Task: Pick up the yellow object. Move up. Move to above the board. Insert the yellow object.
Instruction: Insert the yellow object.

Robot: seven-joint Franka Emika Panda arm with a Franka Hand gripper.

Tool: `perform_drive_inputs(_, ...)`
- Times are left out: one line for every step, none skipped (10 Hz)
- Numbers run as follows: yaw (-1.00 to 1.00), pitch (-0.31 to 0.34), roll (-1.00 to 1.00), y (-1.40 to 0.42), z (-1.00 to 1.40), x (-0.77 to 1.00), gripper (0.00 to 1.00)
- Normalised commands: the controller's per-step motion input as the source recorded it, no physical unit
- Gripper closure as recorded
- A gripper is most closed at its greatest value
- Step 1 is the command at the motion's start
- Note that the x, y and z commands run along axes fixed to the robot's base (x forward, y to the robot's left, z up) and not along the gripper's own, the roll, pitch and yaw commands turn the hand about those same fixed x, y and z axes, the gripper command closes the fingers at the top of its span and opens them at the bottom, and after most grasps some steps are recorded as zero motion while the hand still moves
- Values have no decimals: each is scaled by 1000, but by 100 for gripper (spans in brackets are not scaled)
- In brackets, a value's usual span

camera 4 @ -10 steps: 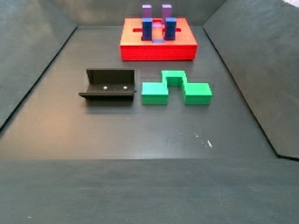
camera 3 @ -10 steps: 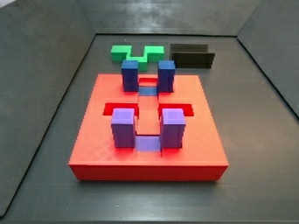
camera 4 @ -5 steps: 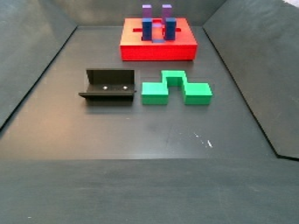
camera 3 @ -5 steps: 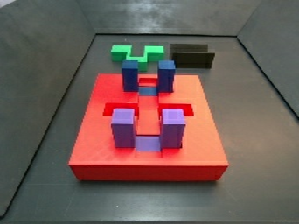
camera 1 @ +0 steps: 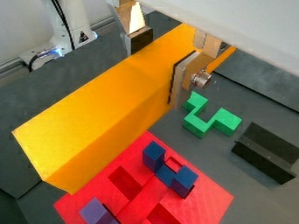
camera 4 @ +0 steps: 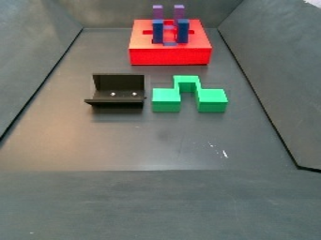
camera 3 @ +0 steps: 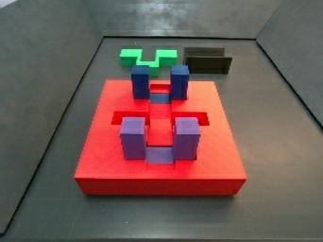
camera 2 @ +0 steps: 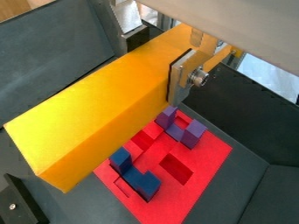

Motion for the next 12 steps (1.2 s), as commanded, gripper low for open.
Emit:
perform_drive_inputs(0, -31, 0, 0, -46, 0, 100)
perform_drive_inputs(0, -110, -59, 0, -83, 60, 100)
perform_drive_inputs(-43, -291, -91, -14, -126, 0, 100)
perform_drive_inputs(-34, -254, -60, -31, -297, 46, 100)
perform_drive_inputs(-86, -281, -37, -109, -354, 0, 100)
perform_drive_inputs(-91, -236, -74, -20, -406, 197, 100)
perform_drive_inputs(-60, -96, 9, -163, -563, 194, 100)
perform_drive_inputs(-46, 0, 53, -274, -717, 334, 100)
perform_drive_inputs(-106, 10, 36, -349, -674, 197, 100)
perform_drive_inputs(-89, 0, 26, -286, -640, 311, 100)
perform_drive_inputs(-54, 0, 13, -197, -597, 274, 100)
perform_drive_inputs(-14, 0, 101, -114, -620, 217, 100)
